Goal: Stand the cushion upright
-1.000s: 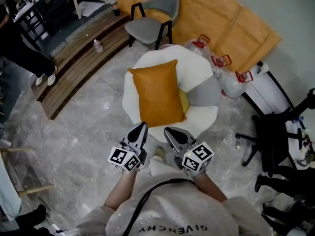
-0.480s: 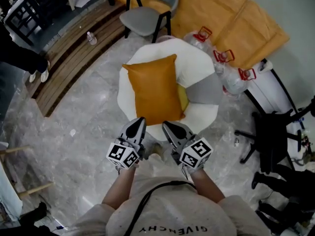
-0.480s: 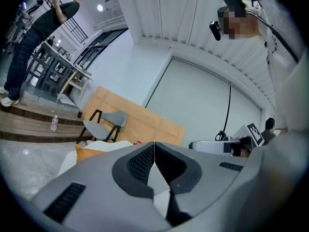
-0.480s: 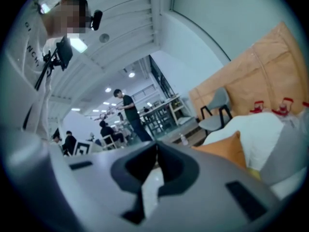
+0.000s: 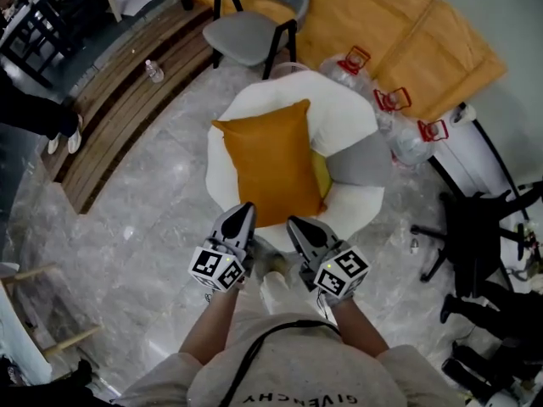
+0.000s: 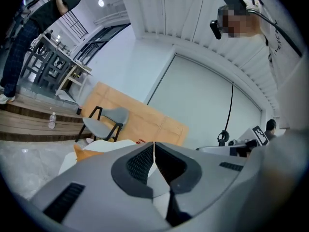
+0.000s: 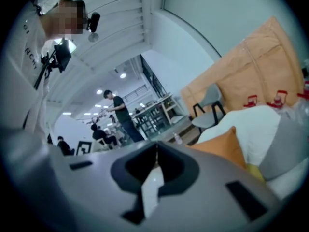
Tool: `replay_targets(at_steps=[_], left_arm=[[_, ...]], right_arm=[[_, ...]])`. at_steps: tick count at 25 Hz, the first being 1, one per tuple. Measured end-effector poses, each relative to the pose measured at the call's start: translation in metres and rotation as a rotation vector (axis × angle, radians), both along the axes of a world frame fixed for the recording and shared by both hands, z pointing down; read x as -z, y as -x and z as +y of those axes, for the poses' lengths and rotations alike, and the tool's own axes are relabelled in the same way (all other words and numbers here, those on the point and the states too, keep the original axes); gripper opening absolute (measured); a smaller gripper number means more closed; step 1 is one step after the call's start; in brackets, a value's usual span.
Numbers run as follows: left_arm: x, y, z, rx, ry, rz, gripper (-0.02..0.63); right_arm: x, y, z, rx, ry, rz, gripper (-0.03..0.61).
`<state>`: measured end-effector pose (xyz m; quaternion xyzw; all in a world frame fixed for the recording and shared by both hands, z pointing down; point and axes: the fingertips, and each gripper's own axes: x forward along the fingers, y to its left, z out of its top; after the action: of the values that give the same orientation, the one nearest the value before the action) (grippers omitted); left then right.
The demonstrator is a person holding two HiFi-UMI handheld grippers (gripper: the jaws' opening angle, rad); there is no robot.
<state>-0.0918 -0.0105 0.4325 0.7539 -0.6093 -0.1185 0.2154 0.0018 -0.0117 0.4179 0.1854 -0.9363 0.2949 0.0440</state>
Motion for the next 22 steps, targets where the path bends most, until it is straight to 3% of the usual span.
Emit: replay_targets(at_steps=[12, 22], left_arm=[[-0.038, 0.080, -0.078, -0.047, 0.055, -0.009, 0.026], [-0.104, 0.131, -0.124, -0.077, 0.128, 0.026, 0.035]], right_arm=[[-0.030, 0.101, -0.069, -0.003, 0.008, 0.046, 0.017], [-0.084, 0.156, -0.110, -0.036, 0.058, 0.091, 0.018]])
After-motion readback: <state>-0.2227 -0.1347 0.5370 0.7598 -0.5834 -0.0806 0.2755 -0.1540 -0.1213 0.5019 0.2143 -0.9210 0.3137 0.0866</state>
